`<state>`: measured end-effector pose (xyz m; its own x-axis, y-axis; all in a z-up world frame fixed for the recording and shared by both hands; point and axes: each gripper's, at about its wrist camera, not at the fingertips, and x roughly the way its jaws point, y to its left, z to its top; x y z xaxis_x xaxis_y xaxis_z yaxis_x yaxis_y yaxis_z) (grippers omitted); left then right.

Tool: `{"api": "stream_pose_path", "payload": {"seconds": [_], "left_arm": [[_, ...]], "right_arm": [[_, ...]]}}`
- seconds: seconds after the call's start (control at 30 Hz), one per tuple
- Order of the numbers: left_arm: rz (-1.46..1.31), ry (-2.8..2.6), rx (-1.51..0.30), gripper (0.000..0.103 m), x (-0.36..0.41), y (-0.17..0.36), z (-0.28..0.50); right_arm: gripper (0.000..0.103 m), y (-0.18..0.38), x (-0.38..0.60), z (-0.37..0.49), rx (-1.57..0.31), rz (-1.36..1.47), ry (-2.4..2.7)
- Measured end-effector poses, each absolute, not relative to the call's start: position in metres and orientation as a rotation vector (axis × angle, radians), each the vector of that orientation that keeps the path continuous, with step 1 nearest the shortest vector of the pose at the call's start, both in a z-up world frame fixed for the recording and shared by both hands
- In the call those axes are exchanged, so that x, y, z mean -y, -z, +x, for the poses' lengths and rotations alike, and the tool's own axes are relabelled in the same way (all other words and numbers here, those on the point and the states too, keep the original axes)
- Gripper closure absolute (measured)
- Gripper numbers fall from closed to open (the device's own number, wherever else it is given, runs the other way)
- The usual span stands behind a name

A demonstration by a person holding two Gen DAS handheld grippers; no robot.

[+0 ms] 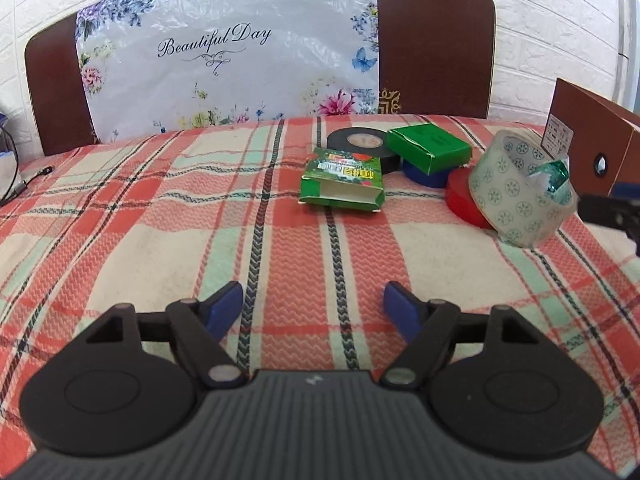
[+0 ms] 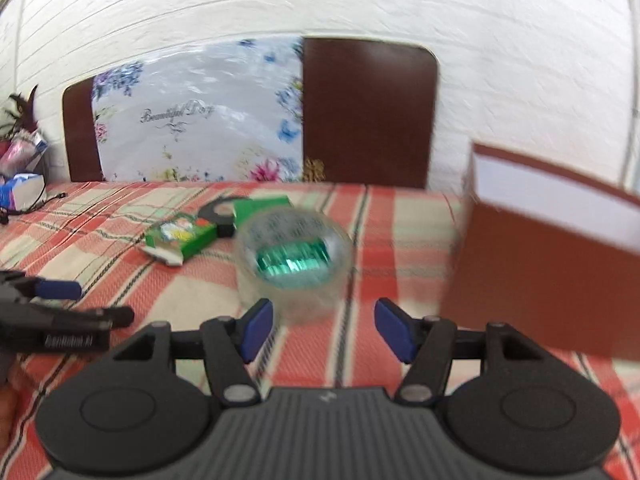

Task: Organize objects
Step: 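Move the left tool to the green-wrapped snack packet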

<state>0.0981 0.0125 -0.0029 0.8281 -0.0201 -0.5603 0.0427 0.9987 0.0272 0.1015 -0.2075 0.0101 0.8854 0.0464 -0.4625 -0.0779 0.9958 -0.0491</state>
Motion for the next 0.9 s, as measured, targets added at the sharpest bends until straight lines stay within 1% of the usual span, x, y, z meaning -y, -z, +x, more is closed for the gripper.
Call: {"api": "stream_pose_path", "payload": {"seconds": [0.1,0.17,0.2,0.23,0.27,0.3,0.33,0.37,0.53,0.7,0.8,0.9], "left_arm": [[0.035,0.040,-0.587,0.023,-0.012,0.003,0.099],[0.020,0.048,-0.584,0.022,-0.015,0.004,0.099],[0.013,0.052,-0.583,0.022,-0.016,0.004,0.099],[0.006,0.057,-0.582,0.021,-0.017,0.005,0.099],[0.002,0.061,-0.582,0.020,-0.018,0.006,0.099],[0.000,0.063,-0.581,0.020,-0.018,0.006,0.099],[-0.001,0.066,-0.581,0.019,-0.018,0.006,0.099],[-0.002,0.068,-0.581,0.019,-0.018,0.006,0.099],[-0.005,0.072,-0.580,0.018,-0.019,0.007,0.099],[-0.005,0.072,-0.581,0.018,-0.019,0.007,0.099],[-0.011,0.080,-0.586,0.017,-0.020,0.006,0.099],[0.012,0.081,-0.603,0.017,-0.016,0.004,0.099]], "right_arm": [[0.047,-0.017,0.203,0.117,-0.457,-0.093,-0.058],[0.051,-0.019,0.205,0.130,-0.465,-0.093,-0.049],[0.055,-0.019,0.207,0.137,-0.474,-0.089,-0.044],[0.061,-0.017,0.208,0.143,-0.488,-0.086,-0.041],[0.065,-0.015,0.209,0.149,-0.506,-0.087,-0.041],[0.073,-0.013,0.211,0.153,-0.522,-0.082,-0.045],[0.089,-0.012,0.212,0.156,-0.532,-0.067,-0.061],[0.095,-0.013,0.213,0.156,-0.536,-0.052,-0.076],[0.097,-0.027,0.205,0.138,-0.464,-0.054,-0.072],[0.097,-0.058,0.203,0.093,-0.327,-0.027,-0.089],[0.097,-0.060,0.203,0.064,-0.331,0.000,-0.150],[0.097,-0.046,0.205,0.043,-0.383,0.023,-0.195]]}}
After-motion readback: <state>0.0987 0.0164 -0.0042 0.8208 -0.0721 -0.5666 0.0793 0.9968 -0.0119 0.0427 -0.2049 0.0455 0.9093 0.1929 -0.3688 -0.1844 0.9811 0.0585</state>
